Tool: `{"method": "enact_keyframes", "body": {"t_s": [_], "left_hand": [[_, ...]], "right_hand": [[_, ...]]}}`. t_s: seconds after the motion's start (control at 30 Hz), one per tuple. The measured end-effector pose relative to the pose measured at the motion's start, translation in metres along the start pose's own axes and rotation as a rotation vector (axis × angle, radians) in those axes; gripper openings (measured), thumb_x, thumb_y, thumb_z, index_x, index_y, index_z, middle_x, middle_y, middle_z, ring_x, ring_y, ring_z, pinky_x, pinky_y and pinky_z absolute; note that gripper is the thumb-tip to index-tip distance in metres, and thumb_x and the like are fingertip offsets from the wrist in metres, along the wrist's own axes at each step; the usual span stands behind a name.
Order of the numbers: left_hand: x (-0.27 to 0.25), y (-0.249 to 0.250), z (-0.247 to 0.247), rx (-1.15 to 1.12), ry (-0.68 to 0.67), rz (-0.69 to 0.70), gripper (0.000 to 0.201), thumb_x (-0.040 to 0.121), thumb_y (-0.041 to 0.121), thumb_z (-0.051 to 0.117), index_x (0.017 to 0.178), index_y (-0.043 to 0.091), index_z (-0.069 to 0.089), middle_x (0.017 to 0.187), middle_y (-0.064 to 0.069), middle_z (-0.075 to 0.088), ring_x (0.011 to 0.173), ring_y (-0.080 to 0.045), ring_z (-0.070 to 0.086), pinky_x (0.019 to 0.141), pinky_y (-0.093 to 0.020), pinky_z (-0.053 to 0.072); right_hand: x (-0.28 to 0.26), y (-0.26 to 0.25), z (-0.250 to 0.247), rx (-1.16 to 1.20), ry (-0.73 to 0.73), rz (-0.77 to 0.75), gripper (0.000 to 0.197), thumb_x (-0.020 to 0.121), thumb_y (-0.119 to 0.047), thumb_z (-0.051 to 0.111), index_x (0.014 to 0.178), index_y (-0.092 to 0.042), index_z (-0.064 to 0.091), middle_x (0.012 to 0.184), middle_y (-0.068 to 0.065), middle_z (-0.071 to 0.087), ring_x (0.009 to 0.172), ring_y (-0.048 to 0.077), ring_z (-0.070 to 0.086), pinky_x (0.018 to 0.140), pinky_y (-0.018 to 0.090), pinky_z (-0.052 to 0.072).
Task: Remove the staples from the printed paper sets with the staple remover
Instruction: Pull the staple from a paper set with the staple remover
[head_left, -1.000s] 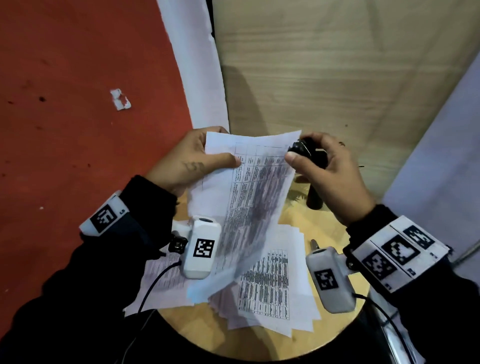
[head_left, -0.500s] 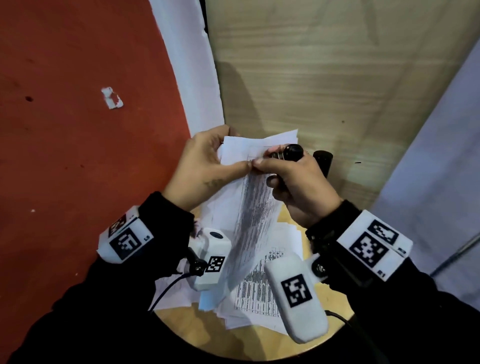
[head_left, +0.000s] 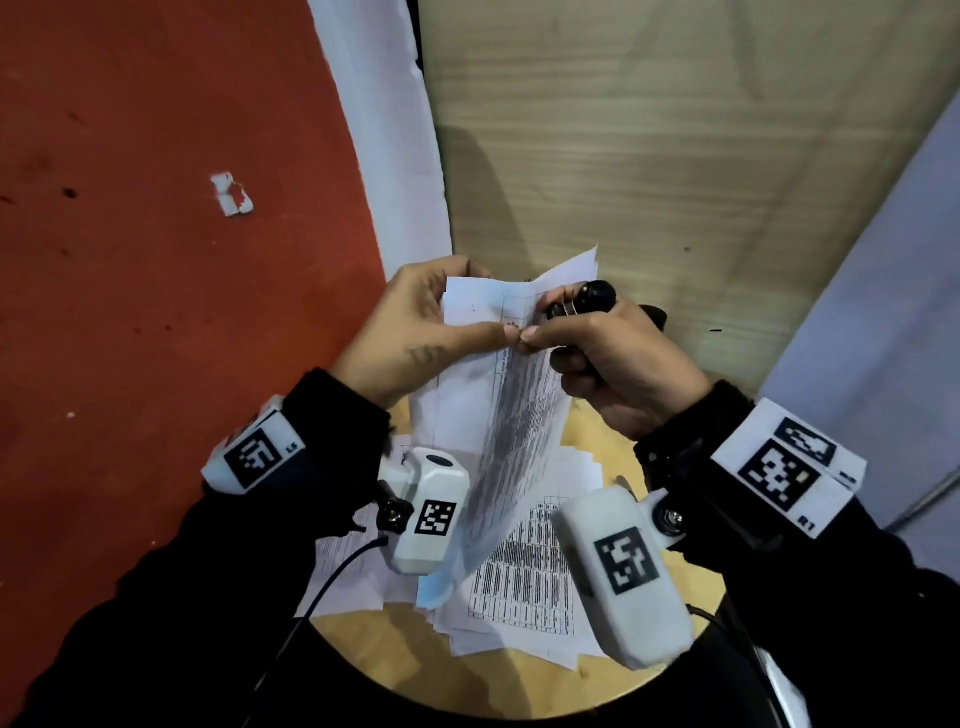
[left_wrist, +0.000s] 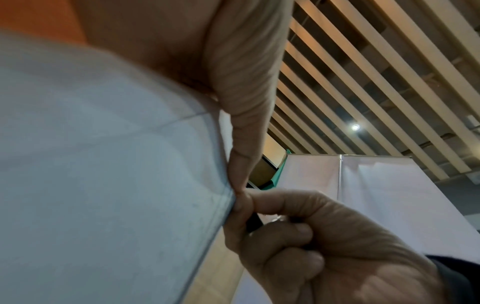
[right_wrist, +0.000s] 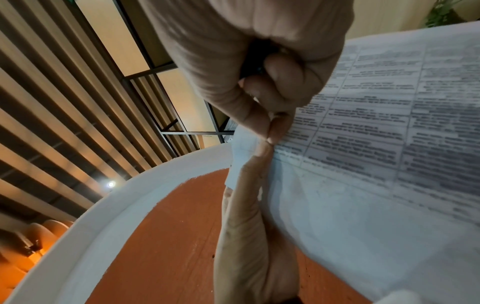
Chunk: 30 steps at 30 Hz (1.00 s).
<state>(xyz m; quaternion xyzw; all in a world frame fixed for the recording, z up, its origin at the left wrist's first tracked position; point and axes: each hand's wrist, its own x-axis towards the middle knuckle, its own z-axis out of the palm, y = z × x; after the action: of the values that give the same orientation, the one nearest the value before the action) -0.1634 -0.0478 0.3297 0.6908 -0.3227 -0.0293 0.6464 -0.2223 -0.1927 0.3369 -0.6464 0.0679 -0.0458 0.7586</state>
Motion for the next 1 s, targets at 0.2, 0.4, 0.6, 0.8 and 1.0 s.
{"method": "enact_keyframes", "body": {"t_s": [0.2, 0.4, 0.6, 0.8, 1.0], "left_hand": [[-0.002, -0.003, 0.003, 0.314, 0.063, 0.186, 0.02, 0.059, 0.032, 0.067, 0.075, 0.03, 0.055, 0.069, 0.01, 0.056, 0.062, 0.003, 0.046, 0.059, -0.02, 0.037], [-0.002, -0.009, 0.004, 0.378, 0.094, 0.214, 0.024, 0.068, 0.025, 0.075, 0.077, 0.009, 0.059, 0.069, -0.003, 0.063, 0.065, -0.002, 0.049, 0.06, -0.028, 0.041], [0.002, -0.009, -0.008, 0.196, 0.105, 0.089, 0.014, 0.068, 0.009, 0.071, 0.075, 0.011, 0.059, 0.063, 0.009, 0.063, 0.058, -0.003, 0.053, 0.054, -0.019, 0.043], [0.002, -0.001, -0.03, 0.255, 0.091, 0.059, 0.015, 0.067, 0.014, 0.072, 0.076, 0.013, 0.061, 0.078, -0.013, 0.062, 0.067, -0.013, 0.055, 0.061, -0.025, 0.044], [0.004, 0.008, -0.037, 0.323, 0.056, 0.072, 0.019, 0.067, 0.019, 0.075, 0.078, 0.01, 0.063, 0.075, -0.009, 0.064, 0.067, -0.011, 0.055, 0.062, -0.025, 0.043]], "right_hand": [[0.004, -0.002, -0.003, 0.103, -0.029, 0.156, 0.036, 0.084, 0.013, 0.045, 0.063, -0.015, 0.04, 0.047, 0.005, 0.053, 0.03, 0.0, 0.02, 0.029, 0.007, 0.013], [0.002, 0.01, 0.002, 0.076, 0.122, -0.076, 0.033, 0.078, 0.012, 0.054, 0.066, -0.017, 0.043, 0.063, 0.007, 0.048, 0.035, 0.003, 0.033, 0.032, 0.014, 0.028], [-0.006, 0.022, 0.005, -0.752, 0.396, -0.783, 0.022, 0.072, -0.006, 0.059, 0.093, -0.013, 0.053, 0.075, -0.001, 0.059, 0.071, 0.029, 0.059, 0.066, 0.037, 0.044], [0.026, 0.041, -0.029, -1.044, 0.389, -0.418, 0.027, 0.079, -0.002, 0.058, 0.102, -0.014, 0.052, 0.095, 0.012, 0.066, 0.092, 0.034, 0.057, 0.072, 0.036, 0.042], [0.035, 0.031, -0.034, -0.97, 0.376, -0.588, 0.028, 0.072, 0.006, 0.057, 0.096, -0.01, 0.057, 0.092, 0.012, 0.065, 0.087, 0.034, 0.058, 0.072, 0.042, 0.047]]}}
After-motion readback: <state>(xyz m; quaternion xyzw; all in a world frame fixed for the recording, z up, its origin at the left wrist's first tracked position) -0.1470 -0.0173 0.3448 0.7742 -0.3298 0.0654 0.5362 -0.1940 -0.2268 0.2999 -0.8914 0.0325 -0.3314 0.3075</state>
